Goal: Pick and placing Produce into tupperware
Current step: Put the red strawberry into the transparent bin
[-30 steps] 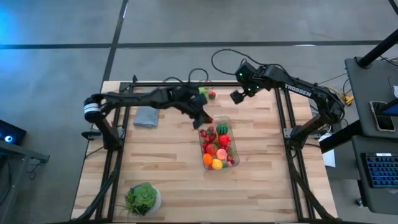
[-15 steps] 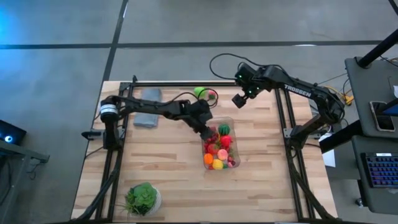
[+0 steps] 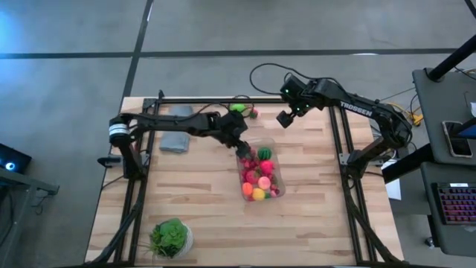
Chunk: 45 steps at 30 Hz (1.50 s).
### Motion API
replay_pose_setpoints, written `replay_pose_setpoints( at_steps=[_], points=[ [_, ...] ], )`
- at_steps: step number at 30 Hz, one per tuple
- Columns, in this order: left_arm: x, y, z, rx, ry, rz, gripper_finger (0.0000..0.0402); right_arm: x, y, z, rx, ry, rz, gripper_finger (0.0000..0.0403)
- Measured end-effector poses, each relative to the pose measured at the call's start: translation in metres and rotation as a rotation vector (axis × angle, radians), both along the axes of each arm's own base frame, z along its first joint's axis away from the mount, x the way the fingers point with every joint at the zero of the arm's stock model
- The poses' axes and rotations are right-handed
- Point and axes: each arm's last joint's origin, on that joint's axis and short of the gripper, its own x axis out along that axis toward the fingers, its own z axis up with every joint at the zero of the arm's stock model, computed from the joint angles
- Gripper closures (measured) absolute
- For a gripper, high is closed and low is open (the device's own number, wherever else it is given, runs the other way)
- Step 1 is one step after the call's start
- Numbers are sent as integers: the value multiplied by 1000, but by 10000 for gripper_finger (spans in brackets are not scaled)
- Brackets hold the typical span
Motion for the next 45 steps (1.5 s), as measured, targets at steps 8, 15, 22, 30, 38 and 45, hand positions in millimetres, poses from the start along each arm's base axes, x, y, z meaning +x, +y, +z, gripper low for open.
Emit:
replay_pose_setpoints(
  at_steps=[8,15,22,30,38,45],
  points=[
    [-39,8,33,79,88,25,151,30,-16,-21,199,-222,-19,78],
    [-75,11,73,350,78,53,151,65,-40,-52,242,-179,-58,78],
    [-108,34,84,509,227,234,151,109,-80,-76,257,-140,-81,78],
    [-115,46,86,555,251,215,151,137,-110,-108,311,16,-90,78],
    [-117,61,85,604,264,192,151,153,-128,-115,310,13,-106,78],
    [-122,72,85,599,263,231,151,143,-145,-130,348,63,-144,78]
  ],
)
